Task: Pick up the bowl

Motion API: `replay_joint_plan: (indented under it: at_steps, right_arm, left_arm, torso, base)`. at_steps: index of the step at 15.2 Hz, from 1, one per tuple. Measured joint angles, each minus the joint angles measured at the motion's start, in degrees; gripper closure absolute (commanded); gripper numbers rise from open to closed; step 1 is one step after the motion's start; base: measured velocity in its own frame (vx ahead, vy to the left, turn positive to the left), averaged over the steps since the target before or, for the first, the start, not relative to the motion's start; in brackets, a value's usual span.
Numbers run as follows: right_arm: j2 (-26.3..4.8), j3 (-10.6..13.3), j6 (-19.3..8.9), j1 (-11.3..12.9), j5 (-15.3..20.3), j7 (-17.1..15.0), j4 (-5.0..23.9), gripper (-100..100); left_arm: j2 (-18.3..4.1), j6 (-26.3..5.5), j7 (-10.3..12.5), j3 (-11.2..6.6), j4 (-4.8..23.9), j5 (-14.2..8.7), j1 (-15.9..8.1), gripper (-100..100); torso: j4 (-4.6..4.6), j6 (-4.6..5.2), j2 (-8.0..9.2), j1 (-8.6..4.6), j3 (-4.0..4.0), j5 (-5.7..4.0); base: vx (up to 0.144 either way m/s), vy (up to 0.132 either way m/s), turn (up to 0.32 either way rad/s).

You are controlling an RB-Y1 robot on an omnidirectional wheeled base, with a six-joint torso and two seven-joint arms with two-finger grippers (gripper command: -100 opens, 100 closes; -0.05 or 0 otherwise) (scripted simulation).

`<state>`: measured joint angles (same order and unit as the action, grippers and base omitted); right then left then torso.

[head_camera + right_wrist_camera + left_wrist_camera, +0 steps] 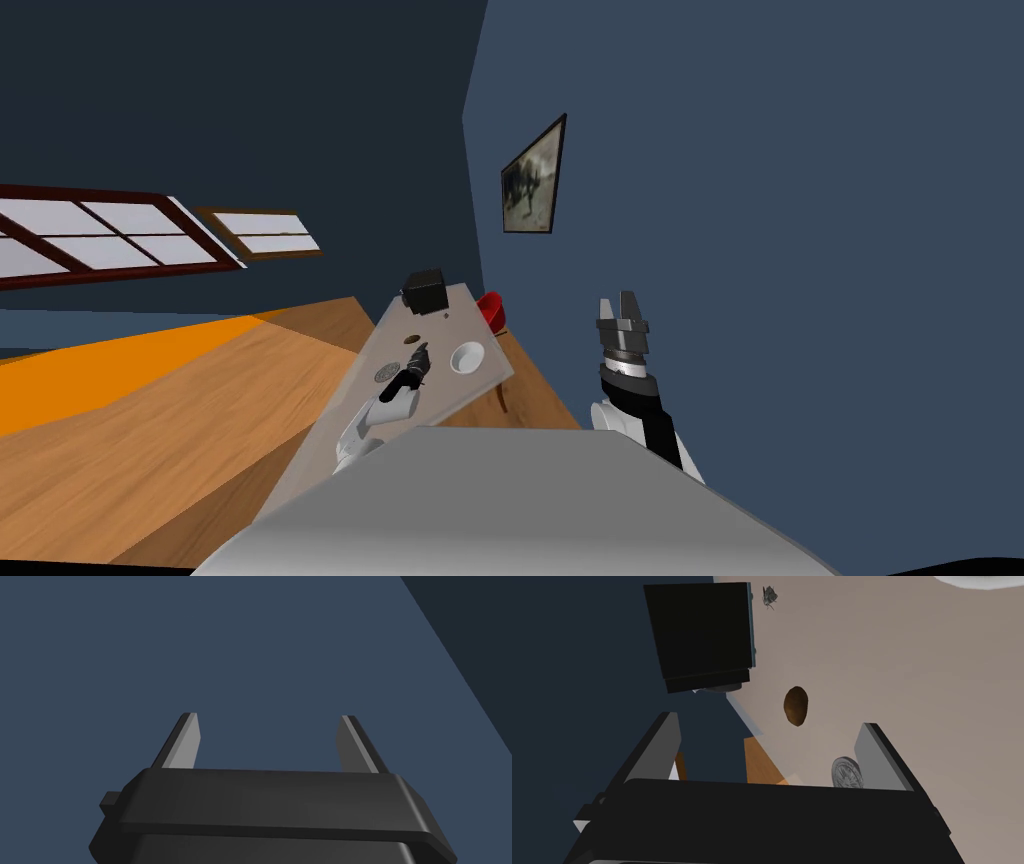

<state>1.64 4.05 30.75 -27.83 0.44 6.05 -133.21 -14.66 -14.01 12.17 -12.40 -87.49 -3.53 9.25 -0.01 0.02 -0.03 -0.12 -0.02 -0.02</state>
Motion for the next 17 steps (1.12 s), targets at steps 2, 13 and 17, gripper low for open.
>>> replay_joint_plan:
  at_steps: [2,13,17]
  right_arm:
    - [0.00,0.00,0.00,0.00,0.00,0.00,0.00,0]
    - [0.00,0.00,0.00,0.00,0.00,0.00,0.00,0]
    - [0.00,0.00,0.00,0.00,0.00,0.00,0.00,0]
  left_arm:
    - [0.22,-1.87,0.04,-0.32,1.19,-0.11,-0.53,-100]
    - [-0.23,-13.31,0.98,-2.76,12.49,-2.55,-6.09,-100]
    - [-0.43,-17.57,1.23,-3.62,16.71,-3.75,-7.98,-100]
  torso:
    - [0.00,-0.02,0.01,0.02,0.01,0.00]
    - [0.00,-0.01,-0.02,0.01,-0.01,0.00]
    - [-0.01,-0.01,-0.03,0.01,-0.02,0.00]
  base:
    - [0.009,-0.018,-0.079]
    - [0.017,-0.023,-0.133]
    - [0.023,-0.020,-0.128]
